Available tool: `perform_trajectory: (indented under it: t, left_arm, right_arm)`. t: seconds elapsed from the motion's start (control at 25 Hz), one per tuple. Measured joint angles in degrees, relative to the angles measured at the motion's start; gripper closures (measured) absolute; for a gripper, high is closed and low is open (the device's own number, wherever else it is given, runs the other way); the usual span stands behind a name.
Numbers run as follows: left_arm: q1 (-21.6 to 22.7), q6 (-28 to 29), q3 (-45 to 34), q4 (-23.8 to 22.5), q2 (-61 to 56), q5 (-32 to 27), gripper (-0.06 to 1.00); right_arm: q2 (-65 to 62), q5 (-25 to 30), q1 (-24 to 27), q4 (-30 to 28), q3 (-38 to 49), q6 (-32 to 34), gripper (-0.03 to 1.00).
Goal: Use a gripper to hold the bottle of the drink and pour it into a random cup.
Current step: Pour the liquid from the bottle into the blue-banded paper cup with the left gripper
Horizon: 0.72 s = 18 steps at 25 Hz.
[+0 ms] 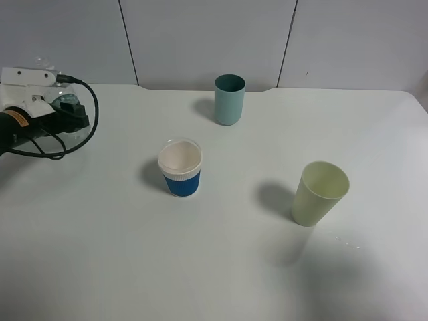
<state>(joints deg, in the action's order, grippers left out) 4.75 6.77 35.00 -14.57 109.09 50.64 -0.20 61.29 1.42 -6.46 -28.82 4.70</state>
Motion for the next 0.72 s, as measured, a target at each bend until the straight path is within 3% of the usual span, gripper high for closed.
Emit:
perform_trajectory:
  t: [0.28, 0.4, 0.52, 0.72]
  left_arm:
    - [-3.6, -2.0, -0.2, 0.2, -8.4, -11.6, 0.44]
    - [-5.6, -4.4, -0.3, 2.4, -11.5, -15.4, 0.44]
    - [-7.8, -8.6, -0.3, 6.9, -14.7, -18.8, 0.44]
    - [-12.1, -20.8, -0.3, 17.0, -19.7, -23.4, 0.44]
  right_arm:
    - [0.0, 0.0, 0.0, 0.0, 0.0, 0.0, 0.33]
    - [0.0, 0.0, 0.0, 0.0, 0.0, 0.0, 0.33]
    - [0.0, 0.0, 0.0, 0.0, 0.0, 0.0, 0.33]
    - [0.0, 0.0, 0.0, 0.0, 0.0, 0.0, 0.33]
